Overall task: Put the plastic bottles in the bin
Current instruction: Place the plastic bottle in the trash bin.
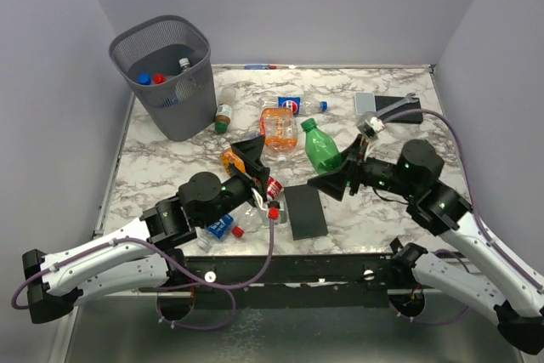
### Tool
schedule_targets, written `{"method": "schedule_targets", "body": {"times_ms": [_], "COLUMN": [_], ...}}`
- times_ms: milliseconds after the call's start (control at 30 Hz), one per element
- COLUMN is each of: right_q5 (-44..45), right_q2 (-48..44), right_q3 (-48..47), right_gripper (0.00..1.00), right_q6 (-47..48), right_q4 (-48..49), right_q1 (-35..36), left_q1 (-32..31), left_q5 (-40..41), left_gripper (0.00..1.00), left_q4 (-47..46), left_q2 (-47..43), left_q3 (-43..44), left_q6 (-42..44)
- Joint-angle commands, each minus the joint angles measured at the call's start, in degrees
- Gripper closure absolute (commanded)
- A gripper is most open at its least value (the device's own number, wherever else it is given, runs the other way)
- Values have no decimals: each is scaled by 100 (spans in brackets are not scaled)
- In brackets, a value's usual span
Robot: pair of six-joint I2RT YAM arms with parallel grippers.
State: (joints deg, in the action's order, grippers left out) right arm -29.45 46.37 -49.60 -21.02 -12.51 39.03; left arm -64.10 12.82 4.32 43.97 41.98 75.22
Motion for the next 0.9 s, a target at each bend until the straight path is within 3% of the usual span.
{"method": "schedule_targets", "body": {"times_ms": [0,67,167,333,533,600,800,867], "right_q5": [1056,1079,1067,1043,767,731,487,400], "right_q2": [-696,-847,-866,-971,-946,-986,-881,-797], "right_q3": [538,767,921,1231,1324,1352,1324,1296], "right_gripper": [63,63,63,63,63,63,62,62], "right_q6": [-216,-235,-230,-373,-452,-456,-398,-386], "right_q4": [1124,1480,1593,2069,2209,2227,2158,2175], "right_q1": [9,9,9,9,9,7,9,9], "left_q1": [2,3,9,138,1374,1549,1582,1576], "left_q5": [40,192,148,-968,-2627,-2677,-2761,-2974], "left_gripper": [1,1,1,1,1,1,1,9], "left_q4": [-329,-568,-703,-2104,-4017,-4591,-4615,-4615], "left_q2": [-124,0,310,762,1642,1856,2385,2637], "left_q3": [411,660,1140,1060,1035,974,1440,1661], "left_q6": [-2972,-5007,-7099,-9150,-12142,-12671,-12877,-13008]}}
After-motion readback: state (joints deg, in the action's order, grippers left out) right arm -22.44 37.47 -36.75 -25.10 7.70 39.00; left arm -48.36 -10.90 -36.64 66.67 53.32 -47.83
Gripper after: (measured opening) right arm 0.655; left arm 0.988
